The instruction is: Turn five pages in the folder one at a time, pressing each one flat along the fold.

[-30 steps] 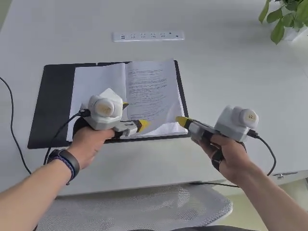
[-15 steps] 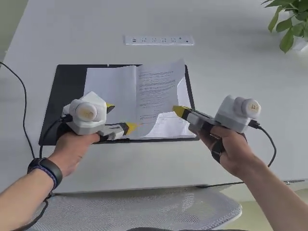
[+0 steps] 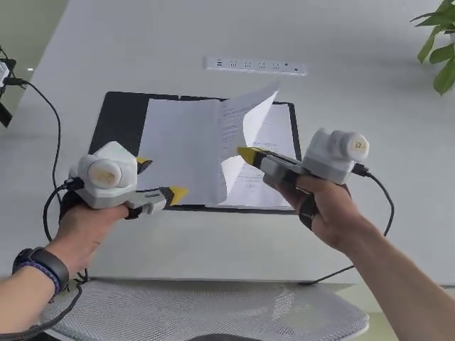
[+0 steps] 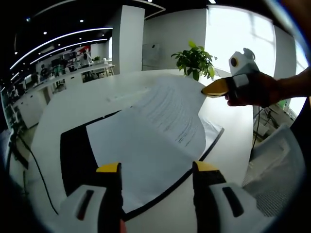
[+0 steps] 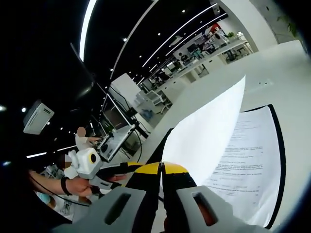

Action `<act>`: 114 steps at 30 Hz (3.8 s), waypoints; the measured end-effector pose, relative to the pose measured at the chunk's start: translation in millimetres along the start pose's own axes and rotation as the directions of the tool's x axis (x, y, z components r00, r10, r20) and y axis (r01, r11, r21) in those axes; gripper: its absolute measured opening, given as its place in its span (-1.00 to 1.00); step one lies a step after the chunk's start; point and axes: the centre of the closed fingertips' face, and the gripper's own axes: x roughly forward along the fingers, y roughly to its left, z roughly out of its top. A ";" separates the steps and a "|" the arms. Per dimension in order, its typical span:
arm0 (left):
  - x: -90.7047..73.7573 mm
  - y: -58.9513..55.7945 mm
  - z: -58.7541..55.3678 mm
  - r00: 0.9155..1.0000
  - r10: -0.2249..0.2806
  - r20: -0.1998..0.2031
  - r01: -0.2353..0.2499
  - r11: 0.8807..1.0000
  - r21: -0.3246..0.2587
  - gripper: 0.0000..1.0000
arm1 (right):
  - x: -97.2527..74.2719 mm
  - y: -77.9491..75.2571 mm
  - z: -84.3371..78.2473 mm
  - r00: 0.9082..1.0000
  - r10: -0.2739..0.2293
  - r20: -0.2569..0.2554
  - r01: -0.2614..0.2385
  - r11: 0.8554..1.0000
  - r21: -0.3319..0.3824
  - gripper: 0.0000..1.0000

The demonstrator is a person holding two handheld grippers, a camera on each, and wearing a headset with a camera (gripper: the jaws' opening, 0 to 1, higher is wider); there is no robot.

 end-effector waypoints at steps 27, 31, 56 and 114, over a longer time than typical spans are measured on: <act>-40.1 27.5 -22.7 0.997 0.072 0.014 -0.071 0.995 -0.064 0.15 | 90.7 53.8 -53.3 0.965 0.151 -0.216 -0.165 0.985 -0.045 -1.00; -43.2 31.1 -29.0 0.997 0.082 0.005 -0.081 0.993 -0.081 0.14 | 99.5 52.5 -60.1 0.959 0.157 -0.236 -0.168 0.985 -0.028 -1.00; -48.1 26.8 -49.2 0.996 0.080 -0.027 -0.083 0.990 -0.111 0.11 | 138.5 31.4 -127.3 0.891 0.145 -0.431 -0.147 0.989 0.028 -1.00; 22.0 49.3 -79.8 0.981 0.083 -0.174 -0.097 0.993 -0.072 -1.00 | 63.7 -8.9 -70.4 0.956 0.063 -0.286 -0.064 0.998 0.009 -0.73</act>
